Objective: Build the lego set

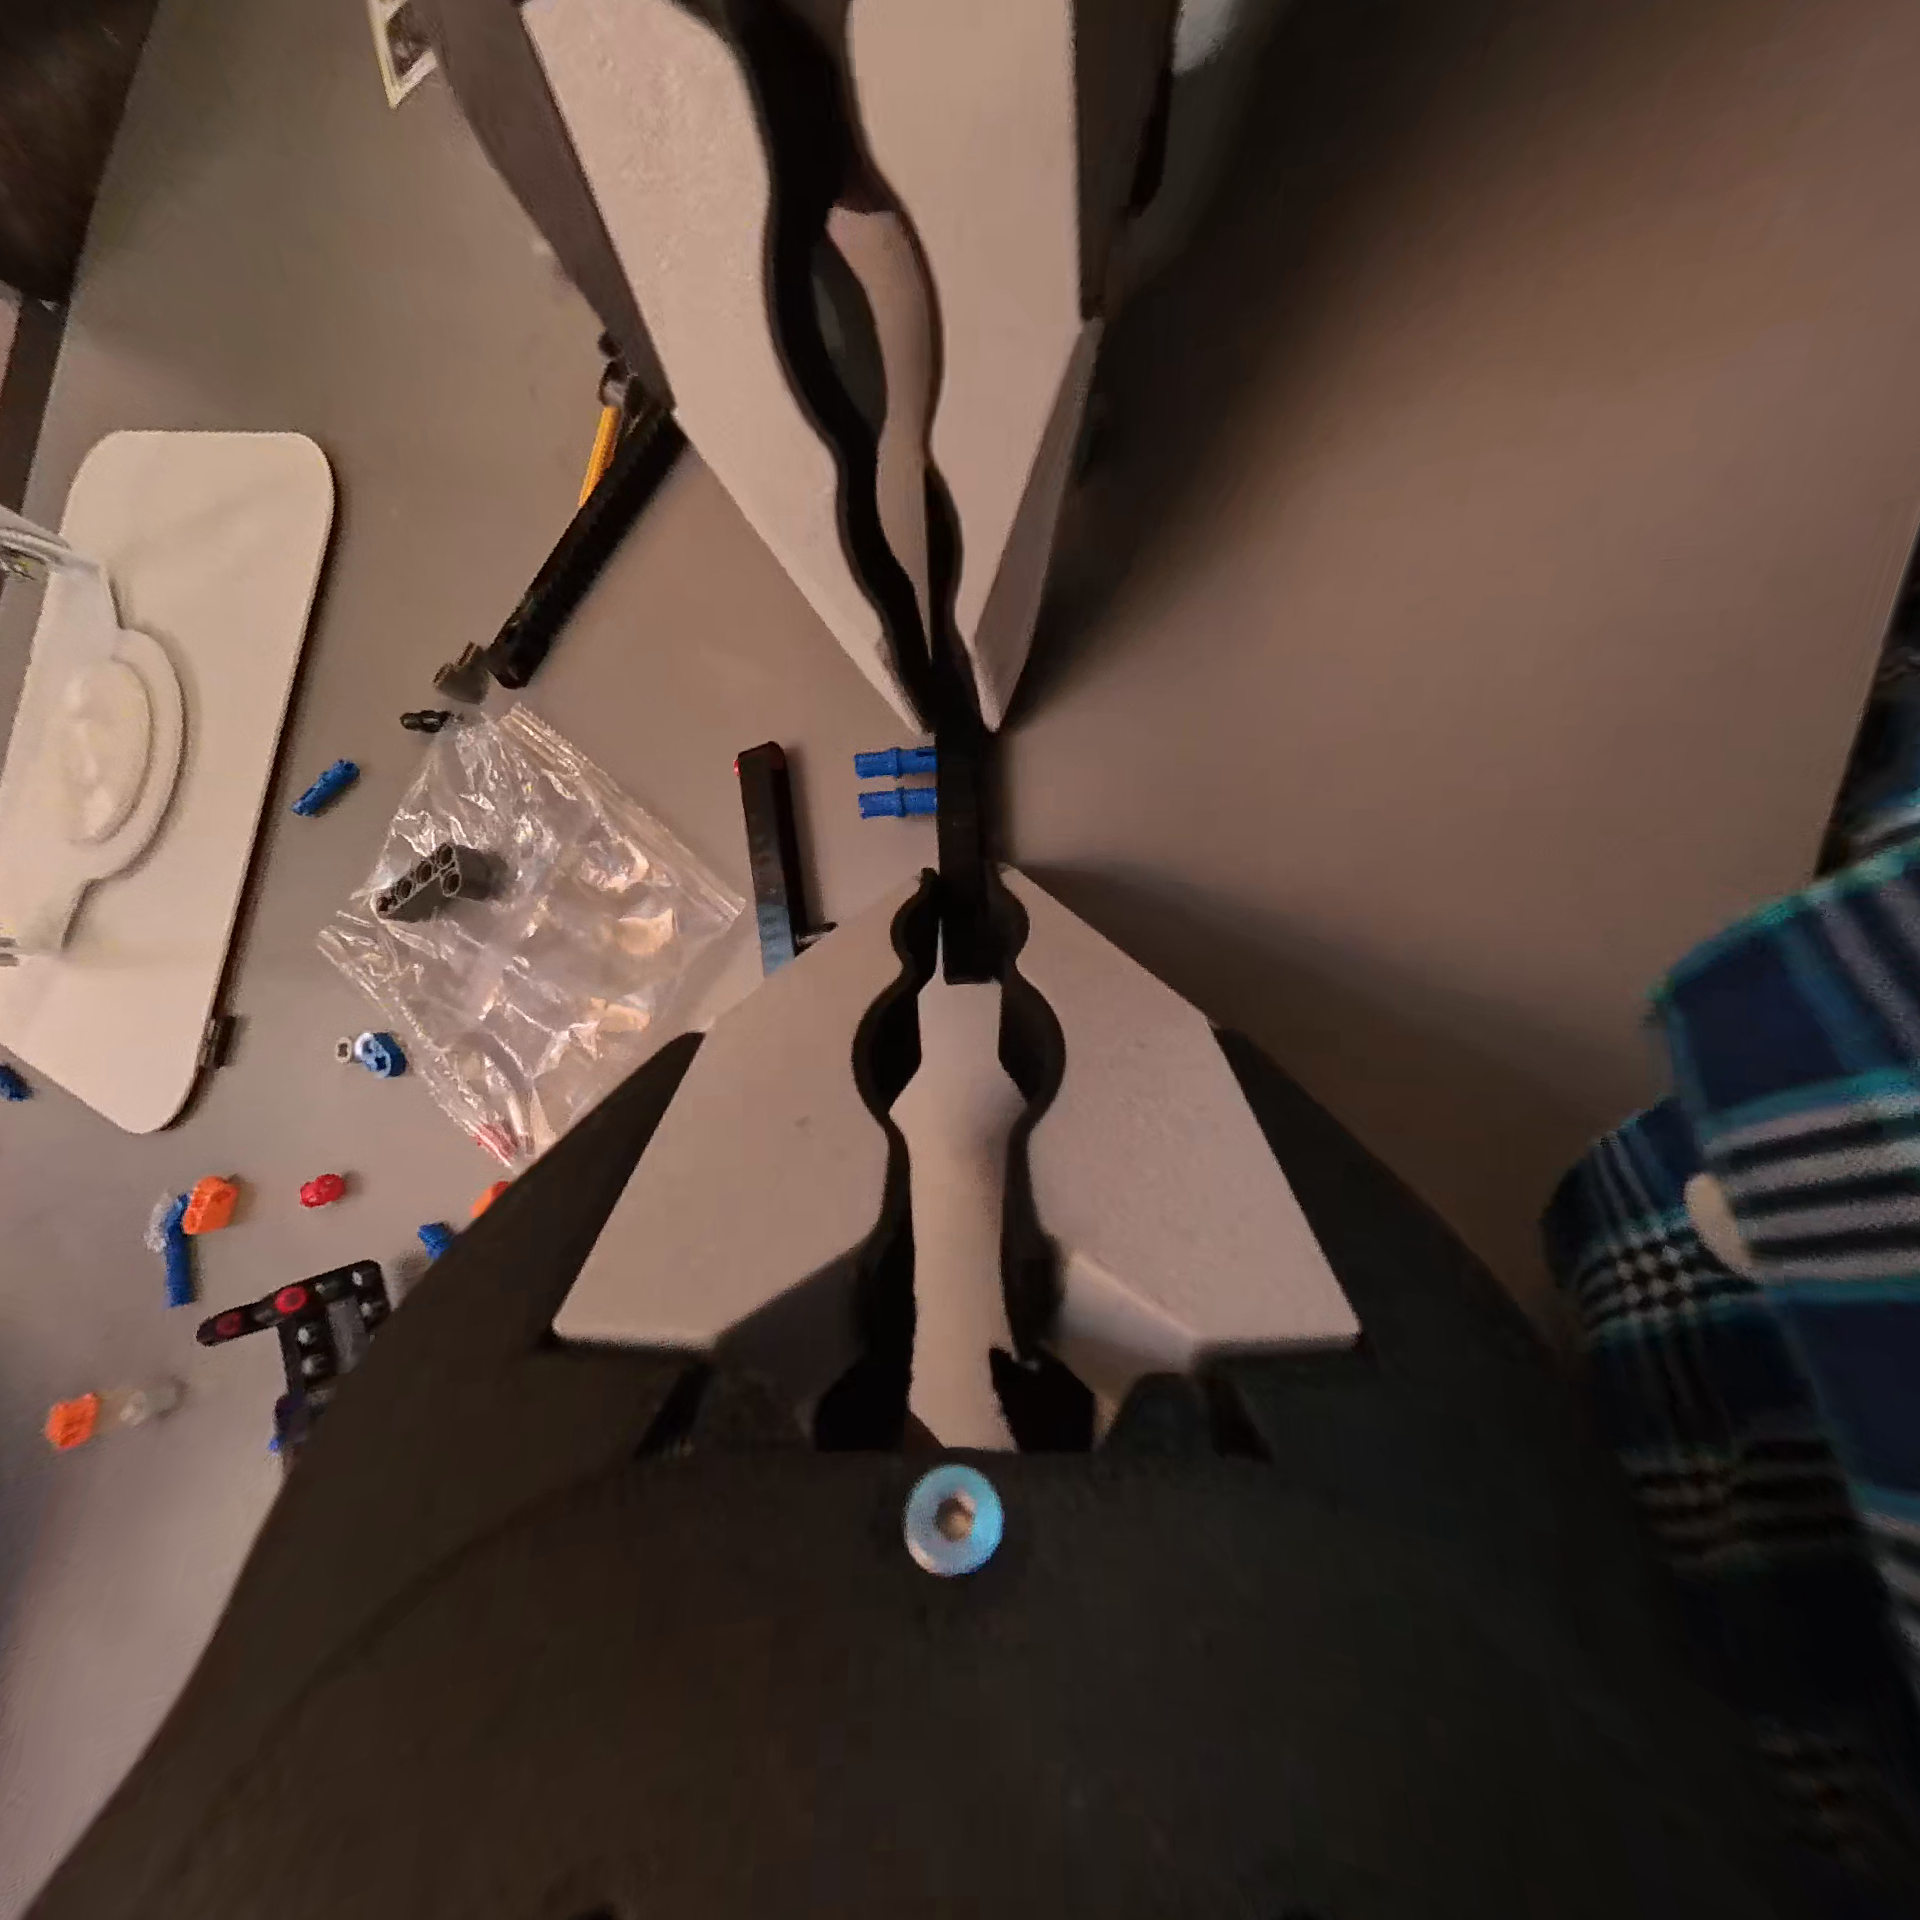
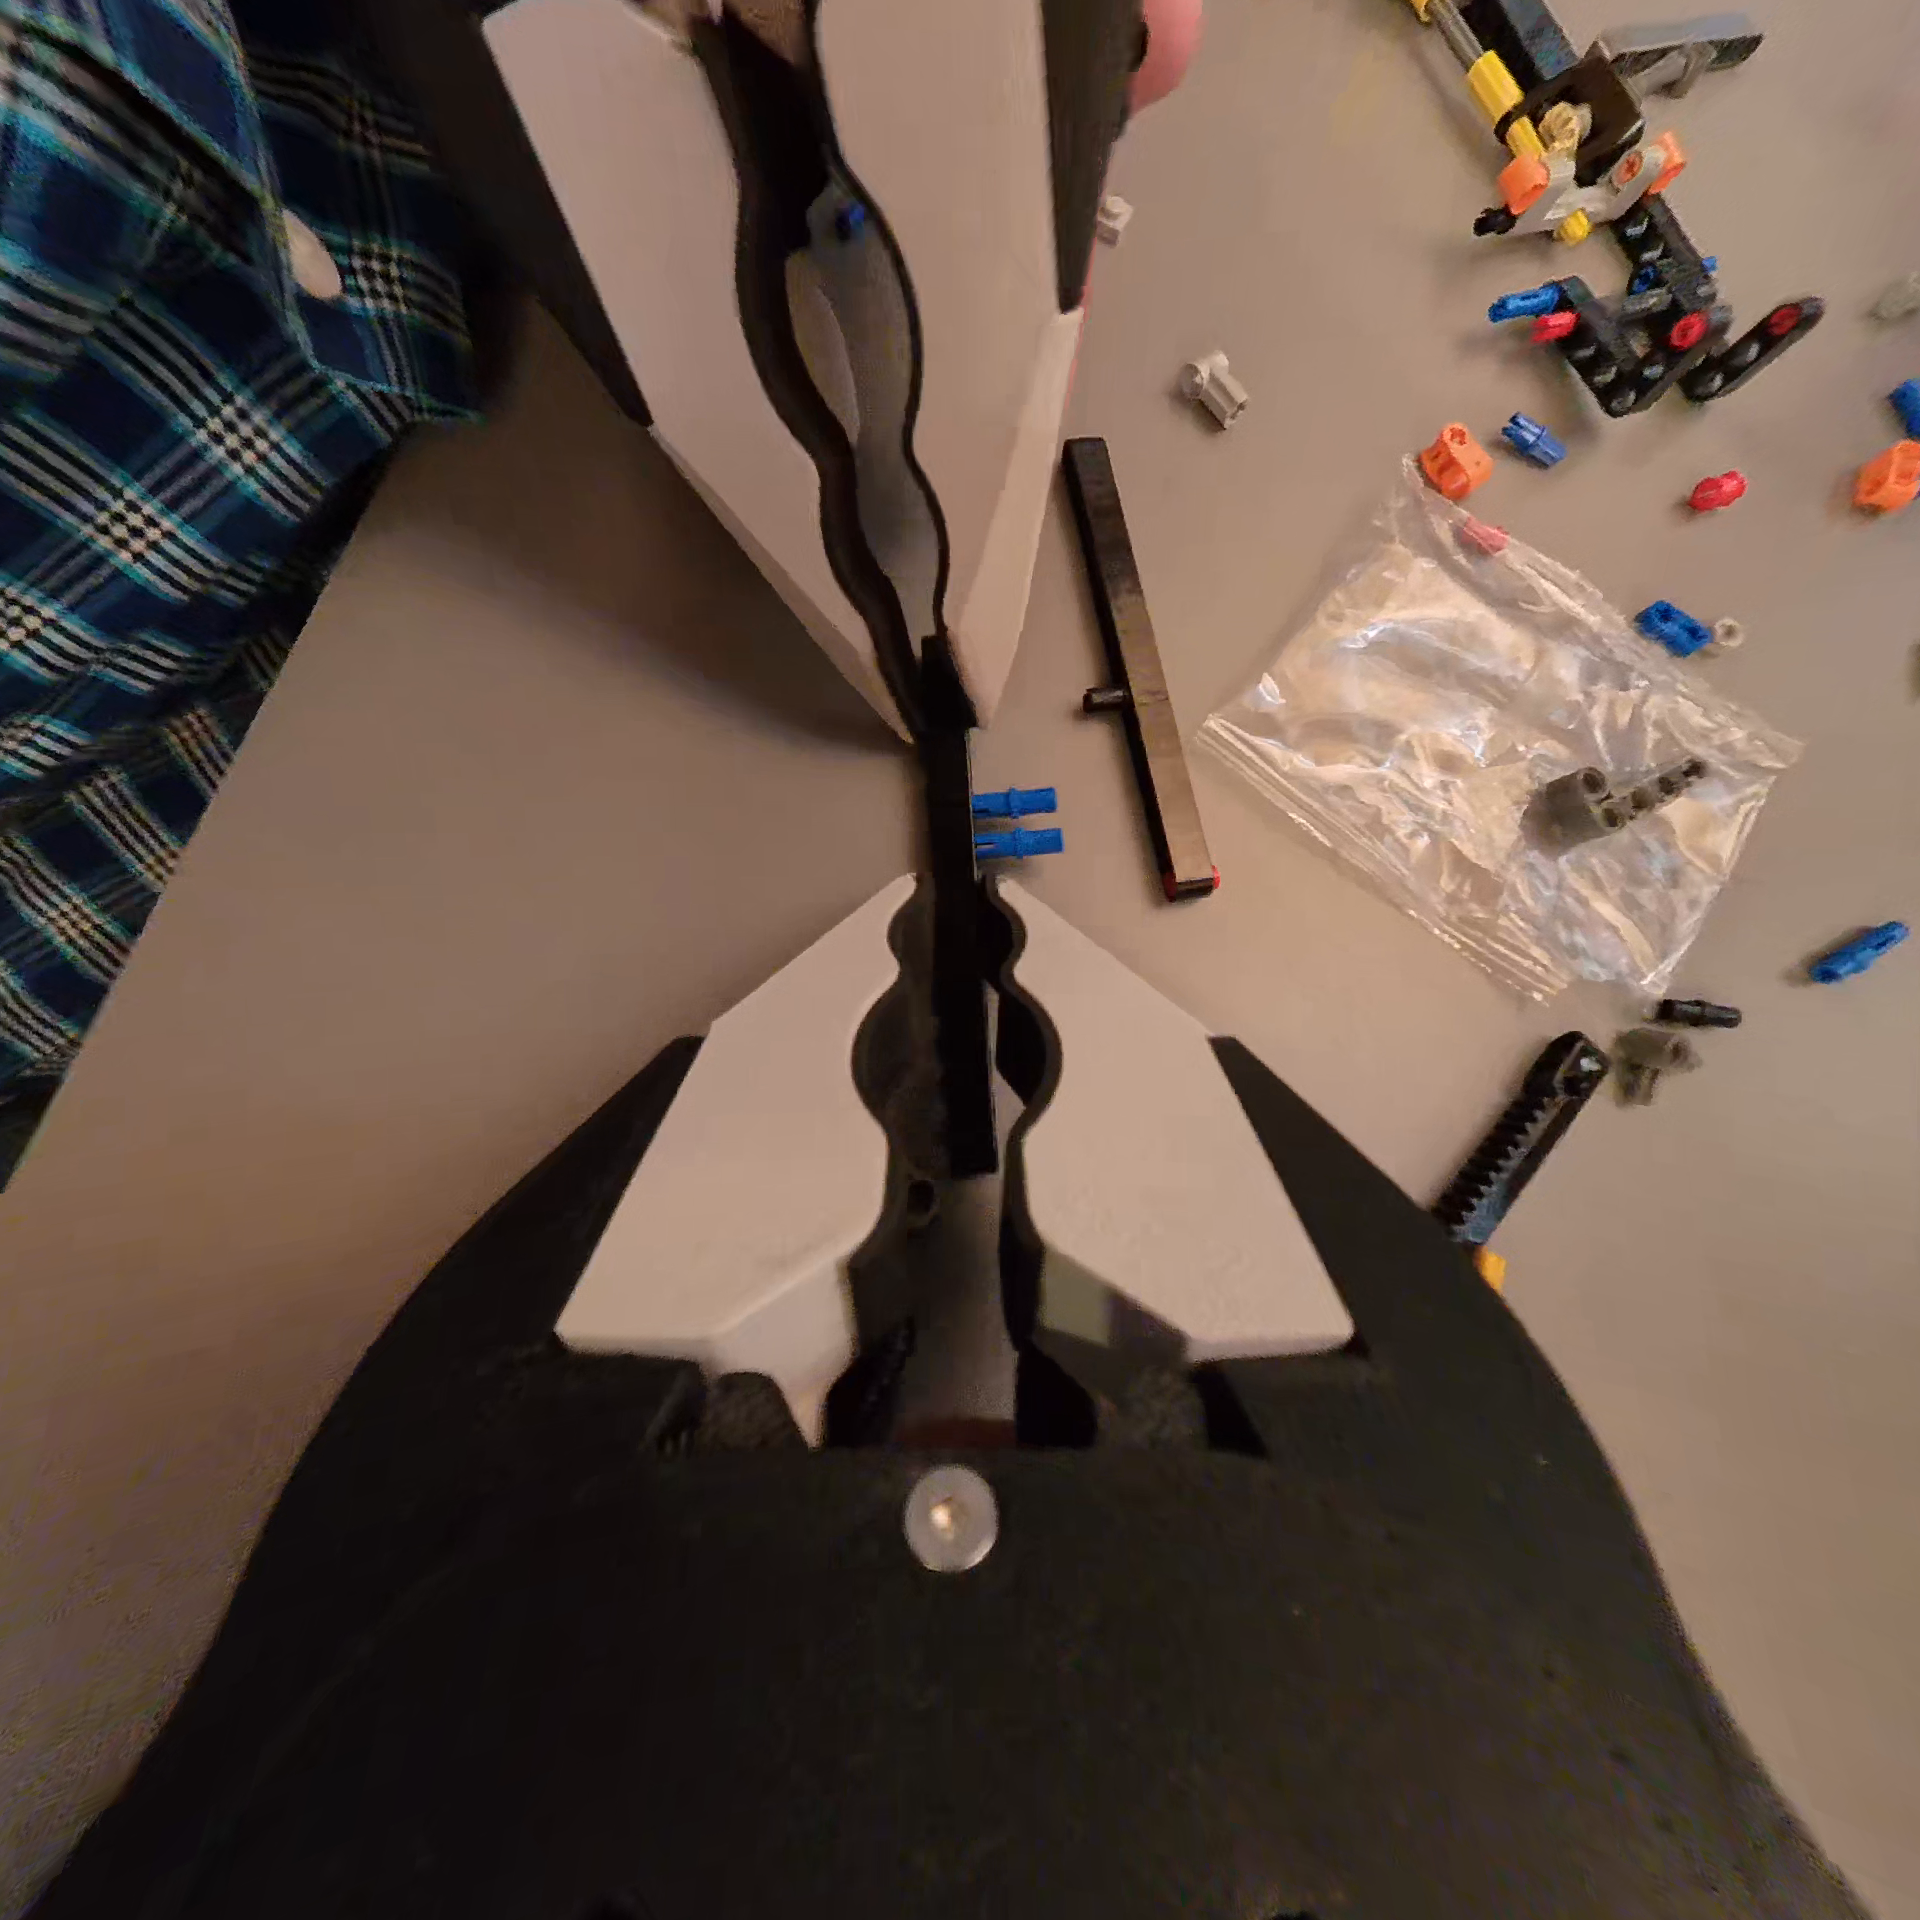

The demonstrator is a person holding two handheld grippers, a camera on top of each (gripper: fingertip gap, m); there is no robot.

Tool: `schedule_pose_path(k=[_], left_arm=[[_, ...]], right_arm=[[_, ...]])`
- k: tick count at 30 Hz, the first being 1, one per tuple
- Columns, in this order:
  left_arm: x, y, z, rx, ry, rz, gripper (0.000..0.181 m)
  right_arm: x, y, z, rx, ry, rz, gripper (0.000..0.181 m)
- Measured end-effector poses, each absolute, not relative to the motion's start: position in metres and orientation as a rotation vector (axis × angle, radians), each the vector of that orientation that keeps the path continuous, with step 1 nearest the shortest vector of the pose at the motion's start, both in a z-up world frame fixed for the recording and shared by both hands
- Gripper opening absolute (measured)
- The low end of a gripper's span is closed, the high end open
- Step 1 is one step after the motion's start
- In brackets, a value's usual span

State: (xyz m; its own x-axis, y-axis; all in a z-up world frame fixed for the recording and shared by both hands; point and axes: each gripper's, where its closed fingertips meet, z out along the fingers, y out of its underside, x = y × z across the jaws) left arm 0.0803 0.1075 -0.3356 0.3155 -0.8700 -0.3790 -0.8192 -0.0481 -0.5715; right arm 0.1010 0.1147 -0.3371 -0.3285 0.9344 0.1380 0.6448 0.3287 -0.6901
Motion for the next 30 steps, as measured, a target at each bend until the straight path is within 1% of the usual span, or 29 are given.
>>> schedule_pose_path(k=[1,2,6,9,15,18,21,23,26,28,29,30], left_arm=[[0.081,0.107,-0.335,-1.872,1.488,-0.121,0.006],[0.081,0.106,-0.334,-1.887,1.473,-0.151,0.006],[0.082,0.107,-0.322,-1.964,1.364,-0.322,0.021],[0.084,0.109,-0.32,-2.022,1.301,-0.432,0.021],[0.081,0.104,-0.339,-2.094,1.376,-0.362,0.003],[0.083,0.102,-0.339,-2.041,1.409,-0.291,0.0],[0.085,0.1,-0.338,-2.009,1.416,-0.264,0.001],[0.089,0.1,-0.329,-1.993,1.365,-0.329,0.004],[0.092,0.096,-0.319,-2.035,1.279,-0.515,0.013],[0.089,0.094,-0.331,-2.079,1.32,-0.488,0.018],[0.086,0.095,-0.338,-2.083,1.358,-0.431,0.017],[0.089,0.095,-0.338,-2.067,1.364,-0.425,0.011]], right_arm=[[0.101,0.114,-0.337,-1.349,-2.087,0.688,0.006],[0.101,0.114,-0.337,-1.312,-2.093,0.644,0.006],[0.101,0.111,-0.336,-1.154,-2.119,0.466,0.006],[0.098,0.108,-0.335,-1.028,-2.115,0.336,0.005],[0.102,0.104,-0.334,-0.996,-2.083,0.308,0.006],[0.104,0.103,-0.334,-1.031,-2.079,0.321,0.006],[0.106,0.104,-0.334,-1.034,-2.084,0.304,0.007],[0.107,0.104,-0.335,-1.02,-2.072,0.275,0.006],[0.106,0.104,-0.334,-0.991,-2.053,0.231,0.005],[0.105,0.104,-0.334,-0.98,-2.047,0.229,0.005],[0.105,0.105,-0.334,-0.977,-2.044,0.222,0.005],[0.104,0.106,-0.334,-0.976,-2.04,0.218,0.005]])
